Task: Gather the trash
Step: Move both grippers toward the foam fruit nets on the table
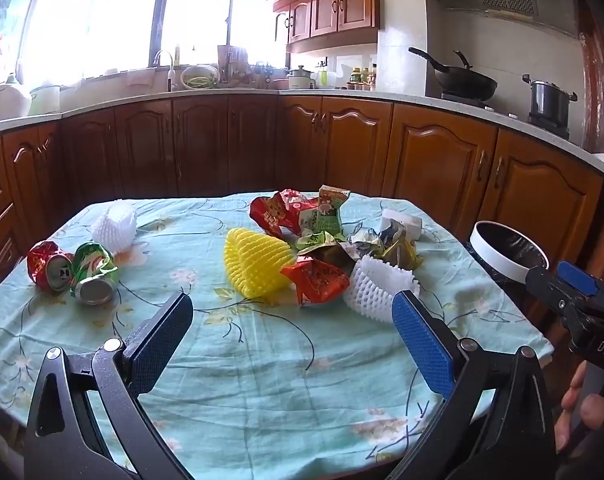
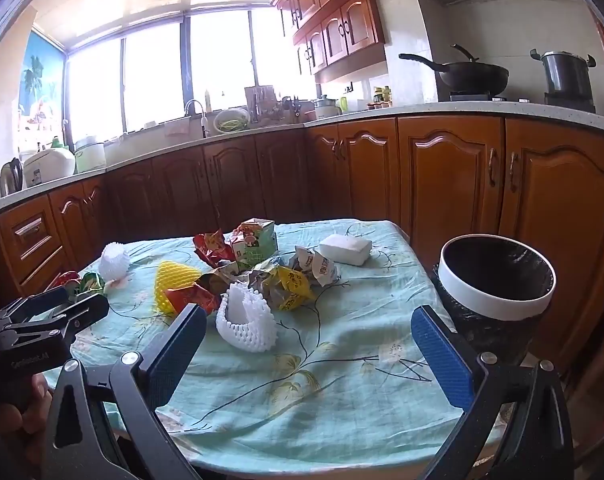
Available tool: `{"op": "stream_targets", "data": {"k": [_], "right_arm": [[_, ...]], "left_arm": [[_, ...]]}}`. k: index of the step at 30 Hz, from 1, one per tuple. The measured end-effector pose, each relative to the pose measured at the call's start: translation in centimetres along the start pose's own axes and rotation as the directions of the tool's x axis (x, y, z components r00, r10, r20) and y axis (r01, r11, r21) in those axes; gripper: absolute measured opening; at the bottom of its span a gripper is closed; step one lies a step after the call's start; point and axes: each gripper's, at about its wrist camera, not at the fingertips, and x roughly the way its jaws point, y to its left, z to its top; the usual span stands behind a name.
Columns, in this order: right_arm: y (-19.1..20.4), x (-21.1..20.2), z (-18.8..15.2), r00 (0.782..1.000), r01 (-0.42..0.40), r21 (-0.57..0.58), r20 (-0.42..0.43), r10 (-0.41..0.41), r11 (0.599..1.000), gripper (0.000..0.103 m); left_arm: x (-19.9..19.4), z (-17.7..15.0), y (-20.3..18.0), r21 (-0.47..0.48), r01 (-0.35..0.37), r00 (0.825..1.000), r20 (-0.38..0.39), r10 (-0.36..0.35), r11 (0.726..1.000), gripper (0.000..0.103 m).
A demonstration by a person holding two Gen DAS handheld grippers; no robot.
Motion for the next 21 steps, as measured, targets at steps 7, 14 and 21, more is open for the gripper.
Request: {"op": "stream_targets", "data": {"k": [7, 14, 21], "right_arm": [[0.11, -0.03, -0.02, 1.000, -0.001, -0.001, 0.001, 0.001, 1.000, 0.103], [0.16, 0.05, -0.08, 1.000, -0.003, -0.001, -0.001, 0.003, 1.000, 0.103], [0.35, 0.24, -0.22, 1.000, -0.012, 0.001, -0.009, 0.012, 1.000, 0.103]], "left_arm": [[-0.11, -0.05, 0.10, 0.001, -0.001, 1.000, 0.004, 0.001, 1.000, 0.102], [-0.23, -0.43, -0.26, -0.002, -0.003, 1.000, -0.002, 0.003, 1.000, 0.102], [0.30, -0.23, 0.26, -0.003, 0.002, 1.000, -0.005, -0.002, 1.000, 0.102]]}}
